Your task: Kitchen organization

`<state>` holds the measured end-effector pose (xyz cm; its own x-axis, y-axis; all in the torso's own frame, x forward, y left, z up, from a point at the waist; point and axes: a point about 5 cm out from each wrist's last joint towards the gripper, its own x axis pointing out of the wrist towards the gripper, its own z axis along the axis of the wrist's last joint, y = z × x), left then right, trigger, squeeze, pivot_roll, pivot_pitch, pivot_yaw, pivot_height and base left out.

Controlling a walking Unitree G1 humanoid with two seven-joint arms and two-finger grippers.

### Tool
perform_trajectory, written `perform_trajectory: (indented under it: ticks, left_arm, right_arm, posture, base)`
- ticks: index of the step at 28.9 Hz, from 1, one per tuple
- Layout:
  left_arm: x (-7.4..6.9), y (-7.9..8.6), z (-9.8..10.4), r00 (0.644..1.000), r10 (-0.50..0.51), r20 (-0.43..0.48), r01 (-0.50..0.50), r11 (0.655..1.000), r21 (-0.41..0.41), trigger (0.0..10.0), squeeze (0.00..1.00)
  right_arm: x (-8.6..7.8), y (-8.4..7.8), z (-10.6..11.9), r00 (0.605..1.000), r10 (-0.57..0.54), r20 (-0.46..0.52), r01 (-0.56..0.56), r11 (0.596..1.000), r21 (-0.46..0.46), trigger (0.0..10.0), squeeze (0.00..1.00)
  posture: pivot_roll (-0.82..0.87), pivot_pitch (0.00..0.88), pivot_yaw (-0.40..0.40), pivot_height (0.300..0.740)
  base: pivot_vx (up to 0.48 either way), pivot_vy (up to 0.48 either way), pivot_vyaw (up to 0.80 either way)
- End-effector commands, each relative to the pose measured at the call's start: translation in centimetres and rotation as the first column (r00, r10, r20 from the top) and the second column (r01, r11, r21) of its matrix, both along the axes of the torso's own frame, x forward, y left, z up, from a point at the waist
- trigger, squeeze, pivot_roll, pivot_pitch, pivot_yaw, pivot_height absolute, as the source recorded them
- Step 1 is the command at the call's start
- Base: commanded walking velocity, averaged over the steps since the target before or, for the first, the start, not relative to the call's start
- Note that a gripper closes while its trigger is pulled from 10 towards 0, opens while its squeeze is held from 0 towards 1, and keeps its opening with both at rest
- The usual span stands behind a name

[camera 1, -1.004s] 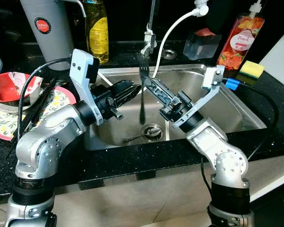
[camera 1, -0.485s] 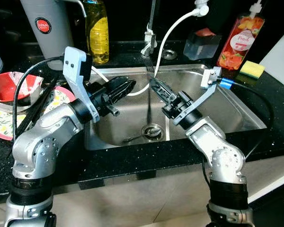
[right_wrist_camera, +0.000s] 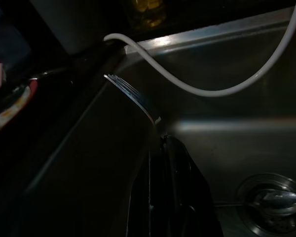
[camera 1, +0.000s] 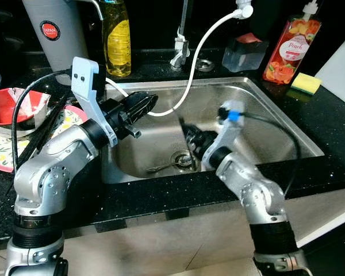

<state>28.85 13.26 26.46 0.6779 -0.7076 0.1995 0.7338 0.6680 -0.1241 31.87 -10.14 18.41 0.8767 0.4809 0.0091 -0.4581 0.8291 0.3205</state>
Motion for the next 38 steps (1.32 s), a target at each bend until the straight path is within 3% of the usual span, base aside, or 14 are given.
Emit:
perform_trajectory:
  ticks: [1,3,4,5,7,8,20,21,28,30,31,32,33,38]
  left_arm:
    - [0.0,-0.1,-0.2,1.0,0.006,-0.004,-0.006,1.0,0.015,10.0,0.0]
    - [0.1,-0.1,-0.2,1.0,0.008,-0.005,-0.008,1.0,0.015,10.0,0.0]
    - [0.1,-0.1,-0.2,1.0,0.008,-0.005,-0.008,1.0,0.015,10.0,0.0]
    - [0.1,-0.1,-0.2,1.0,0.01,-0.006,-0.01,1.0,0.016,10.0,0.0]
    - [0.2,-0.1,-0.2,1.0,0.011,-0.006,-0.011,1.0,0.016,10.0,0.0]
    - [0.2,-0.1,-0.3,1.0,0.013,-0.007,-0.012,1.0,0.016,10.0,0.0]
    - [0.9,0.1,-0.4,0.997,0.072,-0.019,-0.072,0.997,0.02,10.0,0.0]
    - [1.1,0.2,-0.4,0.995,0.1,-0.02,-0.1,0.994,0.036,10.0,0.0]
    - [1.5,0.3,-0.8,0.99,0.136,-0.027,-0.133,0.987,0.085,10.0,0.0]
    - [1.4,0.2,-1.0,0.992,0.122,-0.038,-0.118,0.989,0.094,10.0,0.0]
    - [1.5,0.2,-1.5,0.99,0.135,-0.048,-0.126,0.981,0.148,10.0,0.0]
    - [1.5,0.2,-1.5,0.99,0.135,-0.048,-0.126,0.981,0.148,10.0,0.0]
    - [1.6,0.3,-2.2,0.985,0.159,-0.066,-0.142,0.968,0.208,10.0,0.0]
    - [1.6,0.5,-2.0,0.983,0.166,-0.073,-0.149,0.969,0.197,10.0,0.0]
  right_arm:
    - [0.1,-0.5,1.4,0.997,-0.029,0.072,0.023,0.996,0.084,10.0,1.0]
    - [0.0,-1.0,3.2,0.989,-0.044,0.139,0.015,0.979,0.201,10.0,1.0]
    - [0.0,-1.0,3.2,0.989,-0.044,0.139,0.015,0.979,0.201,10.0,1.0]
    - [-0.2,-1.3,4.5,0.981,-0.048,0.188,-0.003,0.965,0.264,10.0,0.87]
    - [-0.3,-1.3,4.9,0.977,-0.047,0.207,-0.013,0.96,0.28,10.0,0.87]
    - [-0.4,-1.4,5.2,0.974,-0.044,0.221,-0.022,0.958,0.287,10.0,0.0]
    - [-0.9,-0.7,5.4,0.968,-0.019,0.249,-0.052,0.96,0.275,10.0,0.0]
    - [-1.0,-0.4,5.3,0.964,-0.006,0.265,-0.051,0.977,0.207,10.0,0.0]
    - [-1.0,-0.3,5.3,0.961,-0.018,0.276,-0.026,0.988,0.155,10.0,0.0]
    - [-1.0,-0.1,5.3,0.954,0.008,0.301,-0.035,0.996,0.085,10.0,0.0]
    - [-1.2,0.2,5.3,0.946,0.047,0.322,-0.056,0.998,0.019,10.0,0.0]
    - [-1.2,0.2,5.3,0.946,0.047,0.322,-0.056,0.998,0.019,10.0,0.0]
    - [-1.6,0.6,5.2,0.933,0.105,0.343,-0.091,0.994,-0.058,10.0,0.0]
    - [-2.3,1.5,5.3,0.909,0.196,0.368,-0.157,0.978,-0.135,10.0,0.0]
  posture:
    - [0.04,0.0,-0.046,0.74]
    - [0.04,0.0,-0.046,0.74]
    - [0.04,0.0,-0.046,0.74]
    - [0.04,0.0,-0.044,0.74]
    - [0.04,0.0,-0.044,0.74]
    - [0.04,0.0,-0.044,0.74]
    - [0.04,0.0,-0.042,0.74]
    - [0.04,0.0,-0.042,0.74]
    - [0.04,0.0,-0.042,0.74]
    - [0.04,0.0,-0.042,0.74]
    - [0.04,0.0,-0.038,0.74]
    - [0.04,0.0,-0.038,0.74]
    - [0.04,0.0,-0.038,0.74]
    - [0.04,0.0,-0.038,0.74]
  base:
    - [0.0,0.0,0.0]
    - [0.0,0.0,0.0]
    - [0.0,0.0,0.0]
    - [0.0,0.0,0.0]
    - [0.0,0.0,0.0]
    - [0.0,0.0,0.0]
    - [0.0,0.0,0.0]
    - [0.0,0.0,0.0]
    - [0.0,0.0,0.0]
    - [0.0,0.0,0.0]
    - [0.0,0.0,0.0]
    - [0.0,0.0,0.0]
    - [0.0,0.0,0.0]
    - [0.0,0.0,0.0]
